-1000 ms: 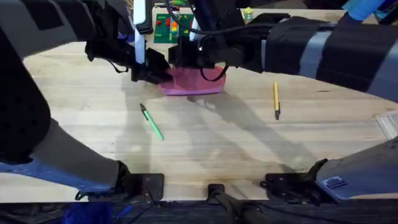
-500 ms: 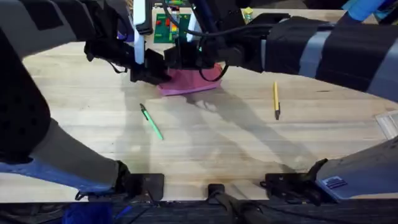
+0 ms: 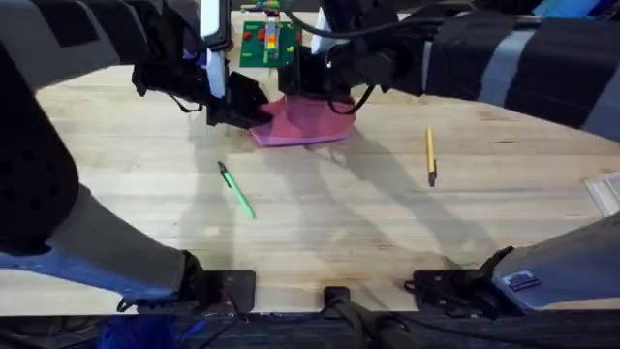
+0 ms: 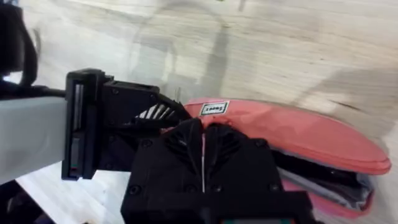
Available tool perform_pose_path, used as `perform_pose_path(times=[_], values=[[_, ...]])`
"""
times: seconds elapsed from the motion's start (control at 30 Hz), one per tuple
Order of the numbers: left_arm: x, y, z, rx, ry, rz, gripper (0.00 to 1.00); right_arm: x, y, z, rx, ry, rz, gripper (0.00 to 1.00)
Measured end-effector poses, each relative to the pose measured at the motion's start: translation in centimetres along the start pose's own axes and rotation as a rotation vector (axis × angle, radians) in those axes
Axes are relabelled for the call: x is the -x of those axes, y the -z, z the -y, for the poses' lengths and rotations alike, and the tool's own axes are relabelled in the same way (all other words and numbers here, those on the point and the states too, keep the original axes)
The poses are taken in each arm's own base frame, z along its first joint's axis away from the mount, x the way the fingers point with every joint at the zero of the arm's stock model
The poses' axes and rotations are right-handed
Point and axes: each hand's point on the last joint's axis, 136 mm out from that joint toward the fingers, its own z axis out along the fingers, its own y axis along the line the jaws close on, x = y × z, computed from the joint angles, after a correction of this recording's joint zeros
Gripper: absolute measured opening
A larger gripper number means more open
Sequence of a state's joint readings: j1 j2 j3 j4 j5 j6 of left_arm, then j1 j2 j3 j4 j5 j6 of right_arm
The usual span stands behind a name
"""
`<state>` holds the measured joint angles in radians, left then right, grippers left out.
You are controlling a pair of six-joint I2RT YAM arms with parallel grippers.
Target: Unzip the bag, pick up the pens from the table one at a time and place them inside, then zip the bag closed.
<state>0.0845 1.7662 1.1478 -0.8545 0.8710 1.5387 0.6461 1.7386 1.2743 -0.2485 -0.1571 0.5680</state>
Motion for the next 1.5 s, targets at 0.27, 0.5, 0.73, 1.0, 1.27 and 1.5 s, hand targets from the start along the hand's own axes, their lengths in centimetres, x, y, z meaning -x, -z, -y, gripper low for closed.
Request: perform_pose_path(times=[0.27, 0.5, 0.73, 1.0, 1.27, 1.5], values=[[0.5, -0.1, -0.2, 0.007, -0.013, 0.025, 0.042, -0.6, -0.2, -0.8, 0.02, 0.013, -0.014, 0.031], [0.1, 0.0, -0.1, 0.008, -0.007, 0.016, 0.042, -1.5, -2.0, -3.5, 0.094, 0.06, -0.017, 0.03], [0.1, 0.0, -0.1, 0.005, -0.005, 0.015, 0.042, -2.8, -2.0, -5.7, 0.155, 0.087, -0.045, 0.031], [0.1, 0.0, 0.0, 0.004, -0.001, 0.022, 0.042, -3.1, -1.5, -6.0, 0.171, 0.126, -0.058, 0.031], [0.7, -0.1, -0.1, 0.006, -0.017, 0.051, 0.042, -4.0, 2.1, -7.0, 0.134, 0.257, -0.06, 0.539], [0.9, -0.2, -0.1, 0.004, -0.022, 0.055, 0.042, -0.8, 5.6, -2.6, -0.064, 0.332, 0.038, 0.995]])
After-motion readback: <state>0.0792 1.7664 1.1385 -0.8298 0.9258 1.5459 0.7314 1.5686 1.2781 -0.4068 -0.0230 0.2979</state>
